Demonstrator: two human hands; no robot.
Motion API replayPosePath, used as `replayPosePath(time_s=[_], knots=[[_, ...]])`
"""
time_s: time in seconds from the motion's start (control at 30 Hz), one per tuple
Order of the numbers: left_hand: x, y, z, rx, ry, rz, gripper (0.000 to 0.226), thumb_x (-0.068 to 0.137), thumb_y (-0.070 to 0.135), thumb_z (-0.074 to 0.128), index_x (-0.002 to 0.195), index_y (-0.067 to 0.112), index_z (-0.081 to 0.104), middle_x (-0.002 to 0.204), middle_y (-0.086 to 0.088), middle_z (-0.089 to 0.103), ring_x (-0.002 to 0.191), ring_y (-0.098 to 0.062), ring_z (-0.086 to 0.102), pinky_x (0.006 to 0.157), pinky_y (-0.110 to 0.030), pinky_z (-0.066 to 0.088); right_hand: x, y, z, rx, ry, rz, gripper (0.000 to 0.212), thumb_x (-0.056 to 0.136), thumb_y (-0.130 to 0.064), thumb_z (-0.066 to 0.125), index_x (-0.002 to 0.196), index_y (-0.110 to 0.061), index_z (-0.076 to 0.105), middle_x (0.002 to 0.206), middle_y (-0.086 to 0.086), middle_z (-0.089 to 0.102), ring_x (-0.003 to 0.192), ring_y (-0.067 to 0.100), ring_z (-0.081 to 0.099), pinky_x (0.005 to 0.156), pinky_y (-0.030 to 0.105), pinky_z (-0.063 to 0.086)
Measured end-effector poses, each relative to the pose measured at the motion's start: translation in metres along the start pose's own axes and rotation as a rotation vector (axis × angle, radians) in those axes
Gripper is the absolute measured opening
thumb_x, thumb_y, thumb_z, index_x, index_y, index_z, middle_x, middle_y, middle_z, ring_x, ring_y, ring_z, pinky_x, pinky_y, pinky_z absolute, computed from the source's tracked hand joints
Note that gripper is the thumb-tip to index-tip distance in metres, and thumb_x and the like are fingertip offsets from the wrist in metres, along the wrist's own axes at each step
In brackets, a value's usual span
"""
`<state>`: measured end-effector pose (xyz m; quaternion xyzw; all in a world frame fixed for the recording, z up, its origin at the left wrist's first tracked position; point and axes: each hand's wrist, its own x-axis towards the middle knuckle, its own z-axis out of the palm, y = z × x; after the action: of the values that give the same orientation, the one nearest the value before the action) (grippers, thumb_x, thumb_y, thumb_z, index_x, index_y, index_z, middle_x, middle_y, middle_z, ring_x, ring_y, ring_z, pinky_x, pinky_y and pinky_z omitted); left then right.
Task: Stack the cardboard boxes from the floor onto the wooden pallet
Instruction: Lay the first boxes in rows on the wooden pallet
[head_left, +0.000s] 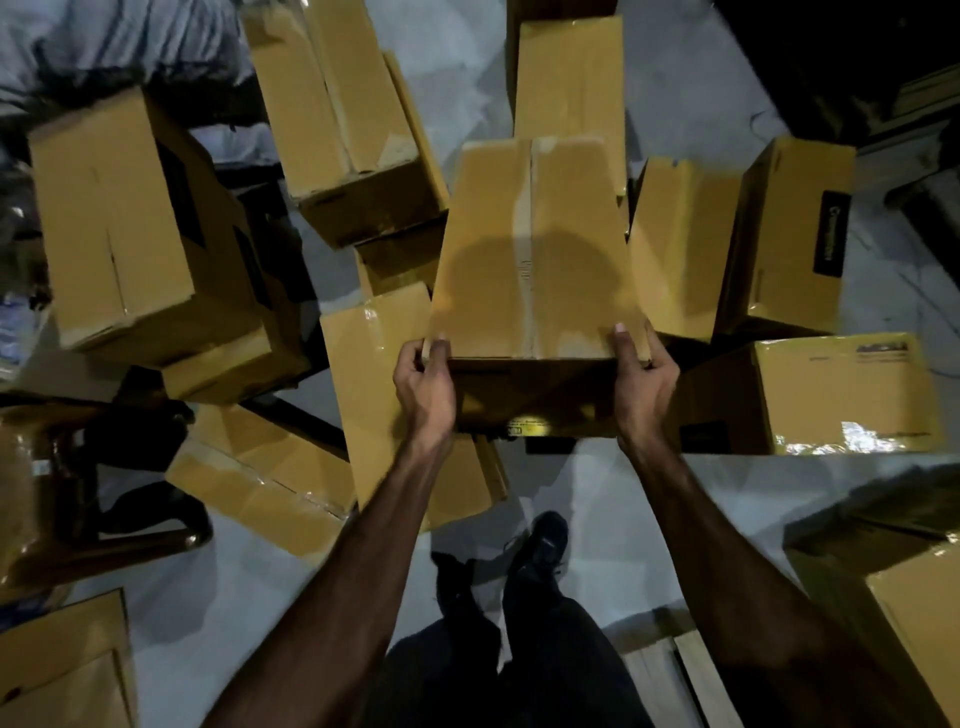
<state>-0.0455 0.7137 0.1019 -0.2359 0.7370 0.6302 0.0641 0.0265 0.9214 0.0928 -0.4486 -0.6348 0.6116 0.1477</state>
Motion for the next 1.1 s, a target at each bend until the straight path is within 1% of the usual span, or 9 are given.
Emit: replayPosePath(time_s=[0.13,0.27,0.4,0.5,0.63,0.77,0.9,0.97,1.1], knots=[[-0.014,0.036,-0.016,-0.042,-0.003,0.031,0.024,0.100,0.038,0.066,0.085,0.021,0.060,0.079,0.004,0.054,0.075,-0.013,0.050,0.064,-0.030,0.039,-0.022,-0.042,-0.004,0.057,0.057,-0.077,0.073,0.089,-0.054,0.070,0.149,-0.013,0.058,0.136,0.001,0.070,0.124,0.012,0.064,0.094,0.015,0.053],[-0.023,0.054,-0.039,-0.021,-0.005,0.054,0.033,0.092,0.052,0.069,0.076,0.025,0.057,0.073,0.009,0.051,0.073,-0.016,0.049,0.066,-0.036,0.037,-0.057,-0.072,-0.011,0.045,0.138,-0.092,0.075,0.080,-0.062,0.067,0.142,-0.020,0.066,0.137,0.000,0.070,0.122,0.014,0.063,0.096,0.028,0.052],[-0.036,0.062,-0.068,-0.048,-0.091,0.003,0.039,0.092,0.052,0.070,0.087,0.015,0.062,0.074,0.003,0.054,0.070,-0.018,0.051,0.065,-0.035,0.038,-0.105,-0.080,-0.018,0.062,0.217,-0.070,0.068,0.081,-0.059,0.072,0.140,-0.024,0.068,0.136,-0.002,0.070,0.124,0.014,0.062,0.108,0.040,0.050],[-0.042,0.075,-0.093,-0.050,-0.175,0.013,0.046,0.087,0.058,0.070,0.091,0.013,0.064,0.079,-0.003,0.057,0.073,-0.021,0.054,0.066,-0.036,0.040,-0.152,-0.084,-0.020,0.073,0.301,-0.067,0.067,0.083,-0.058,0.072,0.141,-0.024,0.068,0.133,-0.001,0.072,0.123,0.016,0.062,0.105,0.038,0.050],[-0.058,0.102,-0.122,-0.023,-0.260,0.073,0.035,0.094,0.046,0.069,0.095,0.010,0.067,0.081,0.002,0.060,0.071,-0.017,0.054,0.064,-0.033,0.040,-0.213,-0.093,-0.023,0.157,0.443,-0.096,0.054,0.094,-0.039,0.074,0.140,-0.012,0.066,0.133,0.004,0.071,0.124,0.019,0.062,0.106,0.036,0.049],[-0.078,0.126,-0.134,0.021,-0.357,0.186,0.034,0.094,0.041,0.070,0.078,0.014,0.058,0.074,0.005,0.053,0.066,-0.012,0.046,0.060,-0.033,0.032,-0.265,-0.102,-0.032,0.208,0.617,-0.095,0.060,0.090,-0.045,0.074,0.142,-0.017,0.066,0.136,0.000,0.069,0.122,0.016,0.061,0.109,0.039,0.051],[-0.114,0.152,-0.131,0.016,-0.480,0.261,0.033,0.093,0.038,0.072,0.072,0.022,0.052,0.072,0.007,0.050,0.070,-0.014,0.046,0.064,-0.031,0.035,-0.307,-0.114,-0.058,0.242,0.775,-0.089,0.063,0.084,-0.056,0.072,0.138,-0.023,0.069,0.130,-0.004,0.072,0.114,0.016,0.066,0.101,0.041,0.056],[-0.140,0.163,-0.126,0.025,-0.530,0.297,0.032,0.092,0.037,0.072,0.073,0.022,0.051,0.068,0.009,0.047,0.062,-0.007,0.042,0.057,-0.028,0.033,-0.325,-0.118,-0.077,0.273,0.847,-0.099,0.065,0.082,-0.059,0.071,0.136,-0.022,0.071,0.122,-0.005,0.075,0.110,0.017,0.069,0.095,0.040,0.059],[-0.194,0.175,-0.116,-0.011,-0.690,0.396,0.037,0.094,0.035,0.070,0.070,0.023,0.045,0.061,0.011,0.041,0.049,-0.002,0.035,0.046,-0.021,0.024,-0.357,-0.118,-0.120,0.359,0.967,-0.162,0.059,0.088,-0.049,0.073,0.138,-0.018,0.070,0.125,-0.005,0.075,0.104,0.007,0.069,0.081,0.026,0.056]])
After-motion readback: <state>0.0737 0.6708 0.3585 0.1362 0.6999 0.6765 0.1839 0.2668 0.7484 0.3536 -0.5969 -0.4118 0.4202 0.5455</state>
